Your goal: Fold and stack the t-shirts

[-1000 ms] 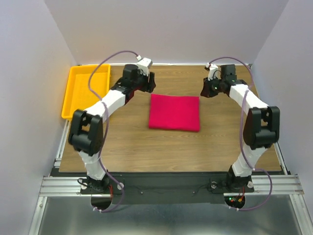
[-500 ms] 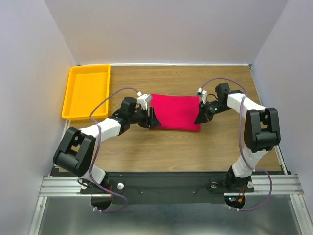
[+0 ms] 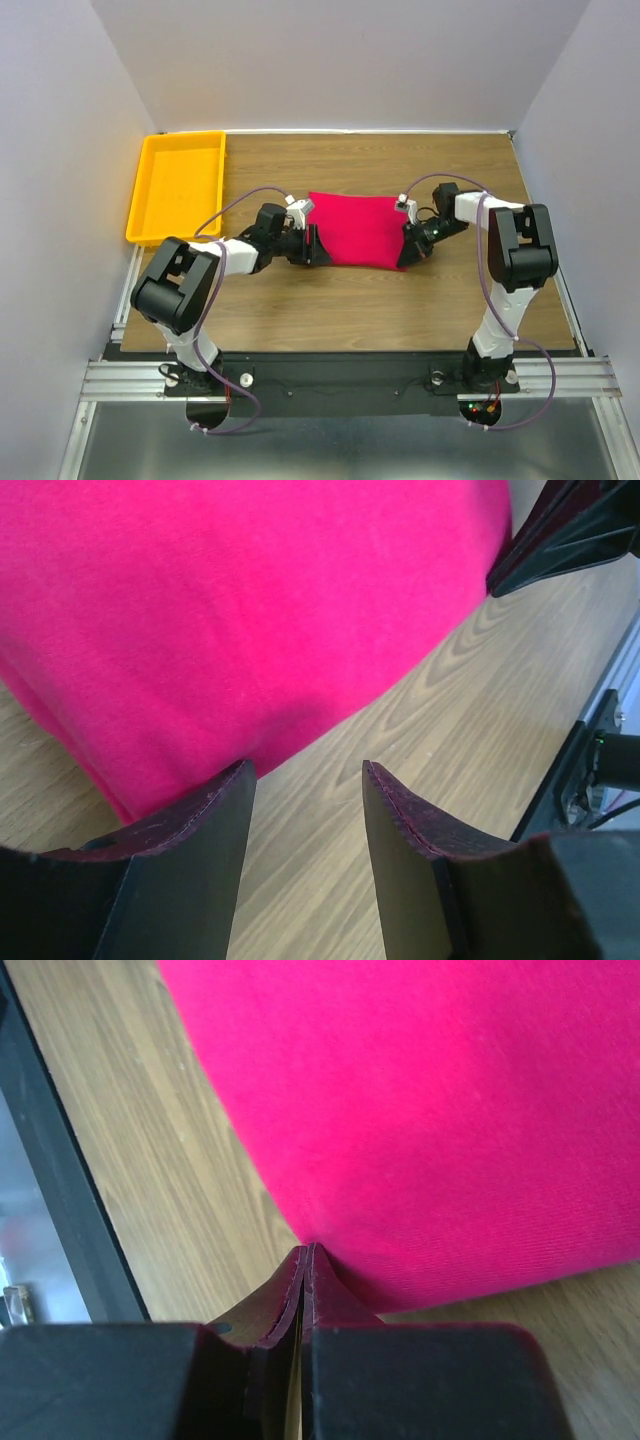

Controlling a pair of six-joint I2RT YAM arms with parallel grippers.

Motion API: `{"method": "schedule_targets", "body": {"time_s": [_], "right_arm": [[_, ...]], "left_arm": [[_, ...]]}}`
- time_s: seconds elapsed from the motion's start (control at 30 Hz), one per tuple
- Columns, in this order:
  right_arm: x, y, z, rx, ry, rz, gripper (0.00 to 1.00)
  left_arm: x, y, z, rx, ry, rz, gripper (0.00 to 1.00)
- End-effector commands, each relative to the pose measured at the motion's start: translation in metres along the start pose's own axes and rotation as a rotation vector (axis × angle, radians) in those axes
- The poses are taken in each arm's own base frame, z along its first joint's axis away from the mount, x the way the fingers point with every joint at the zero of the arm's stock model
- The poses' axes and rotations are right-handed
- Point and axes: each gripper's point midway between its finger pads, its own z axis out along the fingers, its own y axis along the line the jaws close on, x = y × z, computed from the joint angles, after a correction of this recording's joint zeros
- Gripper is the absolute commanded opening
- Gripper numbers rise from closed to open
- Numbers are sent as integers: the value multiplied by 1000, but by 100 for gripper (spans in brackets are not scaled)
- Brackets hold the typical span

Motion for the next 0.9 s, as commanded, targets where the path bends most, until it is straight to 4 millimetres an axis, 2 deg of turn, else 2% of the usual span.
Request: {"method": "schedule_targets", "body": {"time_s": [0.0, 0.07, 0.17, 0.2, 0.23, 0.3, 0.33, 0.4, 0.43, 0.47, 0.5, 0.53, 0.57, 0.6, 0.63, 0.67, 0.73, 0.87], "right_arm": [[-5, -7, -3, 34, 18, -3, 2], [-11, -7, -5, 44, 10, -13, 3], [-24, -5, -13, 62, -12, -40, 6], [-32, -3, -21, 95, -26, -71, 7], [-37, 0, -27, 113, -31, -79, 8], [-50, 1, -43, 186, -43, -120, 13], [-59, 8, -53, 225, -63, -139, 15], [-67, 8, -66, 293, -72, -142, 28], [-74, 12, -73, 317, -95, -135, 33], [-75, 11, -77, 345, -99, -118, 36], [-77, 8, -79, 368, -111, -93, 47], [-82, 5, -79, 394, -148, -36, 51], [-83, 2, -79, 409, -159, -12, 52], [-81, -2, -78, 428, -163, 15, 59], [-89, -8, -79, 458, -212, 83, 65], [-84, -22, -79, 519, -211, 149, 68], [-86, -31, -77, 538, -228, 238, 69], [-91, -48, -67, 536, -251, 313, 69]], "left_arm": [[-11, 6, 3, -28, -26, 35, 58], [-14, 6, 2, -34, -29, 50, 58], [-31, -5, -4, -20, -69, 98, 59], [-38, -10, -7, -13, -87, 117, 60], [-54, -23, -19, -6, -132, 160, 61], [-72, -35, -36, -22, -188, 213, 63], [-90, -46, -57, -62, -255, 274, 64], [-108, -51, -83, -133, -340, 329, 72], [-120, -63, -107, -161, -417, 368, 74], [-126, -52, -123, -263, -459, 388, 80], [-130, -50, -137, -306, -499, 393, 84], [-135, -47, -162, -379, -573, 390, 88], [-136, -46, -174, -410, -608, 383, 92], [-136, -44, -186, -438, -644, 374, 98], [-132, -46, -203, -457, -696, 370, 99], [-129, -43, -211, -479, -722, 362, 99], [-116, -44, -222, -467, -762, 349, 99], [-96, -41, -225, -439, -778, 309, 99]]}}
